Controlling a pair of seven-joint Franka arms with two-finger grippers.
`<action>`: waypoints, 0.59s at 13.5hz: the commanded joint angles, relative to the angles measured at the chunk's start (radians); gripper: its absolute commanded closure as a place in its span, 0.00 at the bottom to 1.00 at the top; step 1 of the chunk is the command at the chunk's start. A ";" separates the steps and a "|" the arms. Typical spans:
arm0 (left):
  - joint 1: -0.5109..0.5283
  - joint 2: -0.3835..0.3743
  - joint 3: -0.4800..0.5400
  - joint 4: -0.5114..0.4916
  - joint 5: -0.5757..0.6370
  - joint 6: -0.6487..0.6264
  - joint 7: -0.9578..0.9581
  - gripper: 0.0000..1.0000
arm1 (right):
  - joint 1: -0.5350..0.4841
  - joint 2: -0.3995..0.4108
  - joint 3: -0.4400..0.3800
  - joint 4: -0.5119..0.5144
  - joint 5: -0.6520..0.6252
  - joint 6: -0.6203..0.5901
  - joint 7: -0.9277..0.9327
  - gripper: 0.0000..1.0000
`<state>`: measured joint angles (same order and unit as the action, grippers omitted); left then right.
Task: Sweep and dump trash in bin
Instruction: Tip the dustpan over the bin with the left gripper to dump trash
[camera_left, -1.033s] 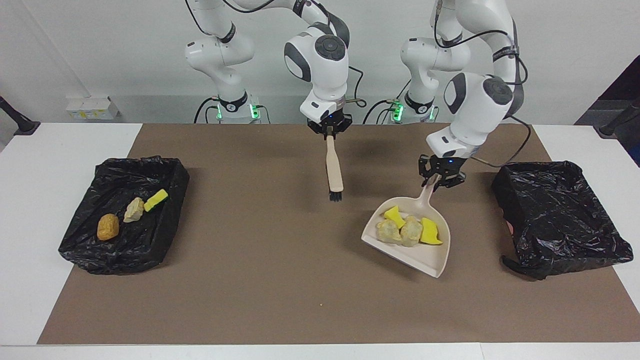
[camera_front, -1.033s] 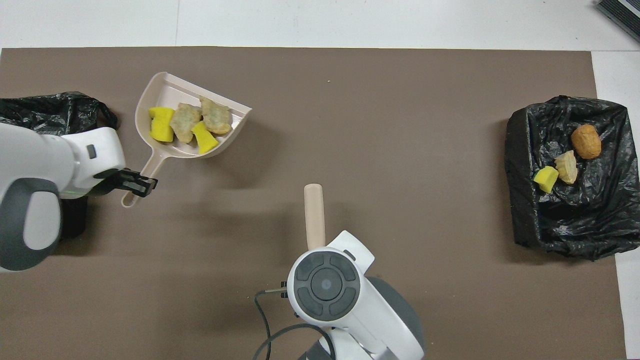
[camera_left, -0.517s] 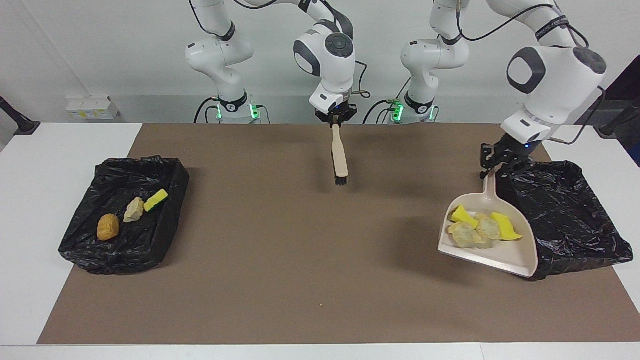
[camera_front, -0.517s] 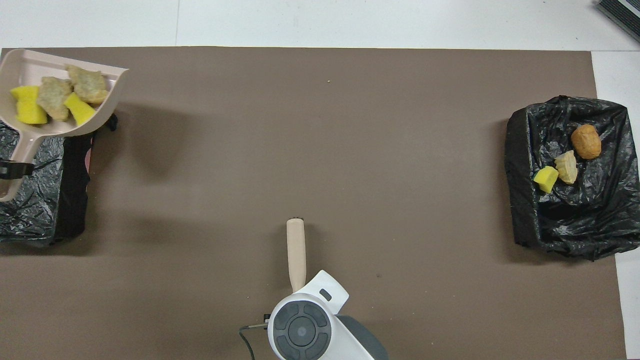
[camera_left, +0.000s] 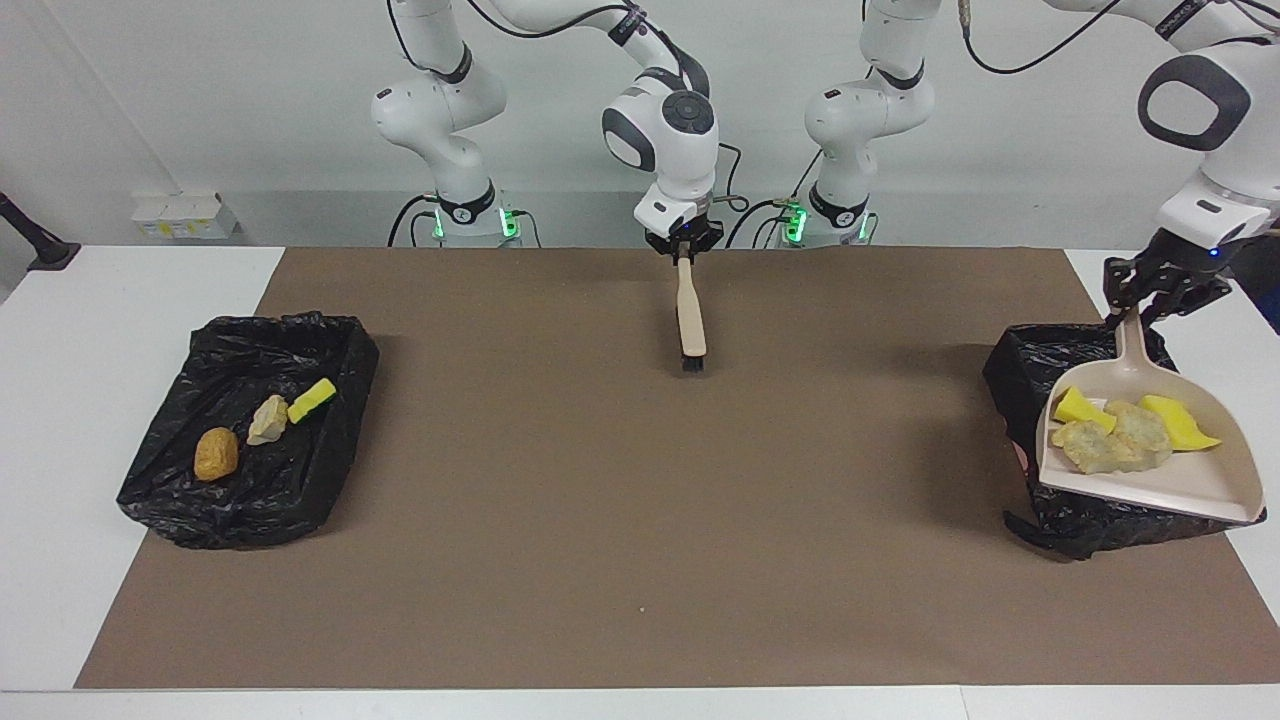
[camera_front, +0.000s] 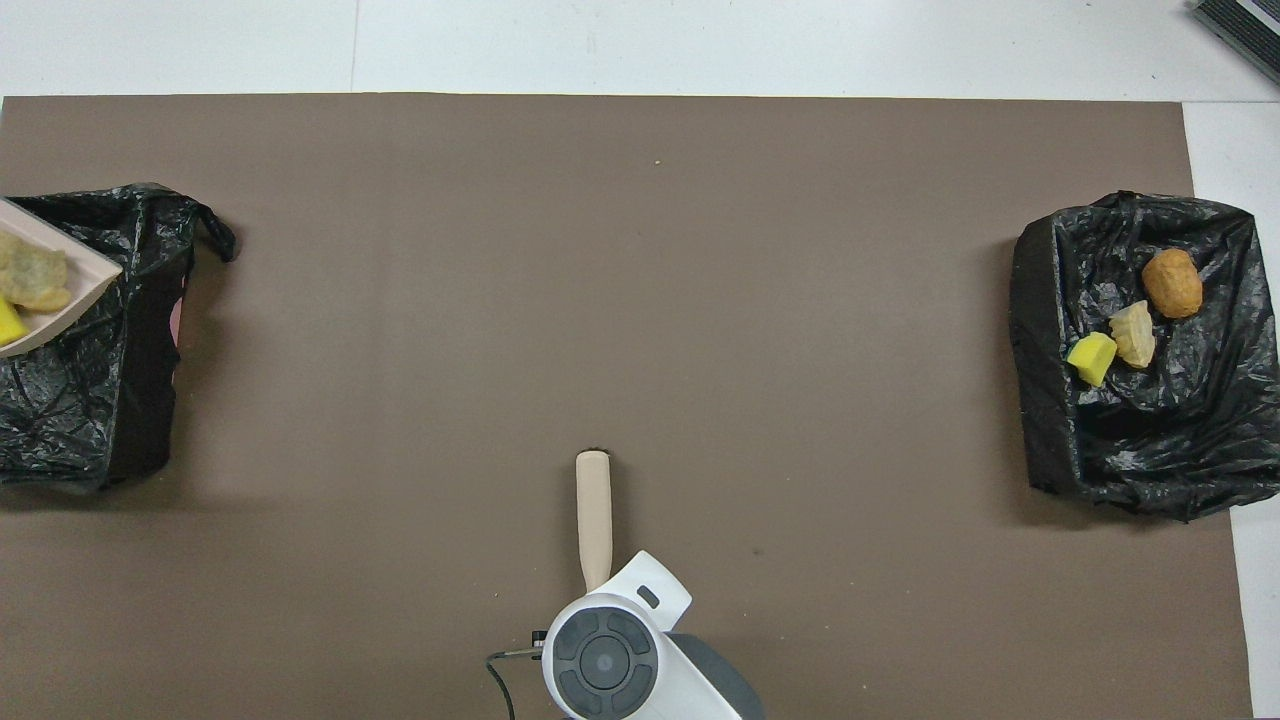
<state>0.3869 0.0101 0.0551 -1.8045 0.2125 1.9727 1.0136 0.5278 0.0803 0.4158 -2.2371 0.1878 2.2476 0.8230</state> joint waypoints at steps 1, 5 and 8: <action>0.006 0.019 -0.015 0.030 0.160 0.023 0.072 1.00 | -0.006 0.002 0.003 -0.015 0.024 0.024 0.012 1.00; -0.005 0.018 -0.017 0.027 0.362 0.028 0.132 1.00 | -0.018 0.024 0.001 0.019 0.022 0.014 -0.001 0.70; -0.028 0.019 -0.017 0.027 0.493 0.023 0.146 1.00 | -0.020 0.029 0.000 0.030 0.021 0.013 -0.004 0.62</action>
<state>0.3825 0.0180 0.0331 -1.7993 0.6302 1.9944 1.1406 0.5178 0.0920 0.4117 -2.2257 0.1879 2.2503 0.8230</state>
